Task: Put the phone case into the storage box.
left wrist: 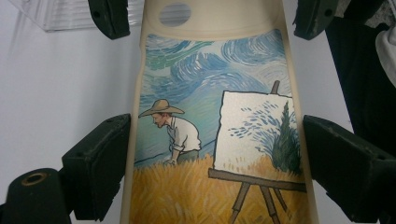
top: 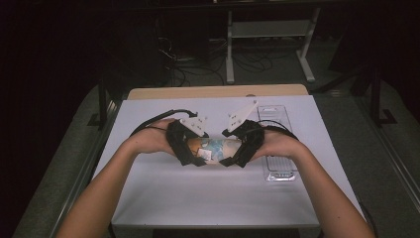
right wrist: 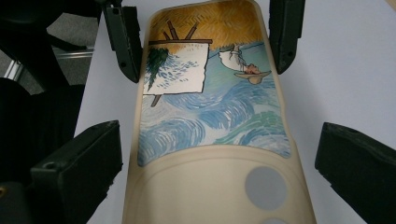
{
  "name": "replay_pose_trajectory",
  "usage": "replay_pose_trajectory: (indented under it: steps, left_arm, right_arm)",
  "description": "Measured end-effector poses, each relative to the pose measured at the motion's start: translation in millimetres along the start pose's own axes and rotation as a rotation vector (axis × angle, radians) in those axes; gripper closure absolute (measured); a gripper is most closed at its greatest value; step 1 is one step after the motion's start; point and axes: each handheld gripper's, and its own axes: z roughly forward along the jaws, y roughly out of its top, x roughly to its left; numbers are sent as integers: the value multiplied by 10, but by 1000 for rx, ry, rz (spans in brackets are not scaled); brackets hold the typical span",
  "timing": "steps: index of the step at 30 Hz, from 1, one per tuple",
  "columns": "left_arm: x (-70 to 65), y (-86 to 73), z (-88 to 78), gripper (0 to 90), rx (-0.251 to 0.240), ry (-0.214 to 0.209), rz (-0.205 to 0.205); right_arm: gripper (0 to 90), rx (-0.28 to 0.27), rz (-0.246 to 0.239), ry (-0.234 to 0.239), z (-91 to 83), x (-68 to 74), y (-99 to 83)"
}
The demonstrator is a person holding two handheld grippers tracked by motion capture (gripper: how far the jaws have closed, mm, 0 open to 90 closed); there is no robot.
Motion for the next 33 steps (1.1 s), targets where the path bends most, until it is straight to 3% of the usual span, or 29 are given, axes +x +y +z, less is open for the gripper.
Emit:
replay_pose_trajectory:
  steps: [5,7,8,24,33]
  left_arm:
    - [-2,14,11,112,8,-4,4]
    - [-6,17,19,112,-2,-4,-6]
    - [-6,18,17,112,-3,-3,-4]
    - [5,30,-5,112,-4,2,6]
    - [9,34,-3,112,-3,1,15]
  right_arm:
    - [2,4,-13,8,36,10,16]
    - [2,20,14,11,48,35,17]
    - [2,9,-11,11,68,21,19]
    - [9,53,-40,7,132,28,36]
    - [68,72,-45,0,148,34,36]
